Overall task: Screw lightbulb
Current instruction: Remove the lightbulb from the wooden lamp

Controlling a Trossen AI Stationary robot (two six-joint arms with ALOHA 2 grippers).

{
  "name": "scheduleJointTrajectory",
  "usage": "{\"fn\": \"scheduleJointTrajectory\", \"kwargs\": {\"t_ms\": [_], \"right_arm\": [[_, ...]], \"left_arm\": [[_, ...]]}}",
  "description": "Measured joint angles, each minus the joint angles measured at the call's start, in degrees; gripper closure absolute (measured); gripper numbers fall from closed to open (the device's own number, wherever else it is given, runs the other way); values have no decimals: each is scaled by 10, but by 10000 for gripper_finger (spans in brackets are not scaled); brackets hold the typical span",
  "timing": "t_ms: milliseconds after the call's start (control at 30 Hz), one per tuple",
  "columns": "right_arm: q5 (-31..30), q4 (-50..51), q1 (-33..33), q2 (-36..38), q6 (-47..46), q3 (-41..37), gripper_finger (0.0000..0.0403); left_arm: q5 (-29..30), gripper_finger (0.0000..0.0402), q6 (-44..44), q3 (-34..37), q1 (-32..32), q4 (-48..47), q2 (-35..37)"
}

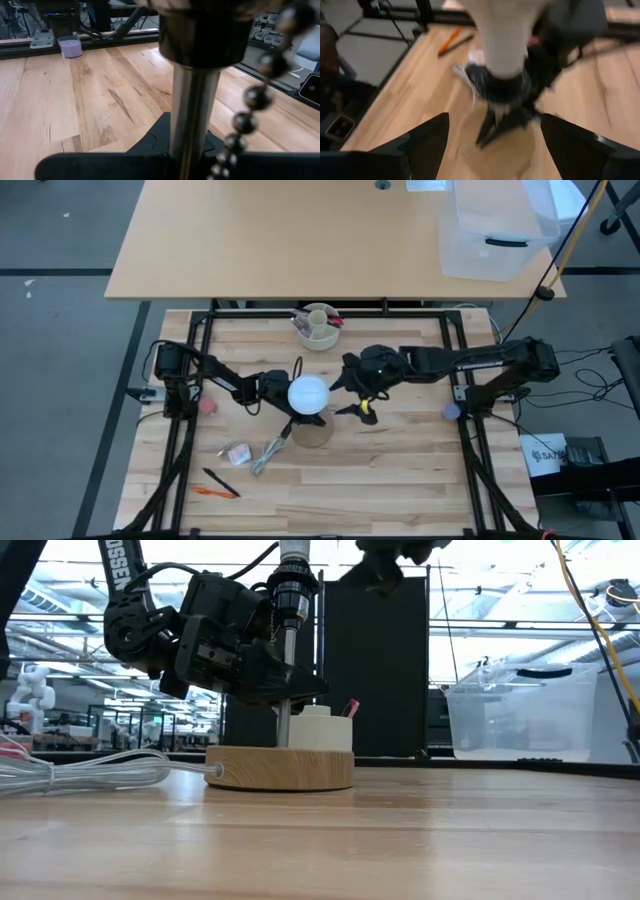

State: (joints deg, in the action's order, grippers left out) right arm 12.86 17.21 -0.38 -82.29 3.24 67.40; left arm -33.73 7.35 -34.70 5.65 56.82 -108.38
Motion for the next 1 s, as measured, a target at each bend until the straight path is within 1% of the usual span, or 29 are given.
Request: {"fn": "scheduleJointTrajectory", "kwargs": {"t_ms": [67,167,233,333,500,600,733,800,933,1000], "right_arm": [[-22,15,0,11,-13,-1,94],[-44,2,7,14,-21,-1,94],[-54,-31,17,6,-25,-1,94],[-97,-67,34,-15,-25,-1,94],[-194,-107,63,-43,-51,-1,94],[-273,-129,82,-63,-72,-1,94],[-370,-175,108,-91,-74,-2,94],[-403,-207,118,-104,-66,-2,94],[-438,-259,133,-115,-48,-2,94],[-478,-271,140,-115,-36,-2,94]], "left_arm": [[0,379,0,0,0,1,0],[4,379,-1,0,0,5,0],[19,379,-6,0,0,6,0],[51,379,-12,0,0,8,0],[101,379,-26,0,0,15,0],[124,379,-28,0,0,16,0],[145,379,-37,0,-1,16,0],[150,379,-38,0,-1,16,0],[152,379,-39,0,-1,17,0],[152,379,-40,0,-1,17,0]]}}
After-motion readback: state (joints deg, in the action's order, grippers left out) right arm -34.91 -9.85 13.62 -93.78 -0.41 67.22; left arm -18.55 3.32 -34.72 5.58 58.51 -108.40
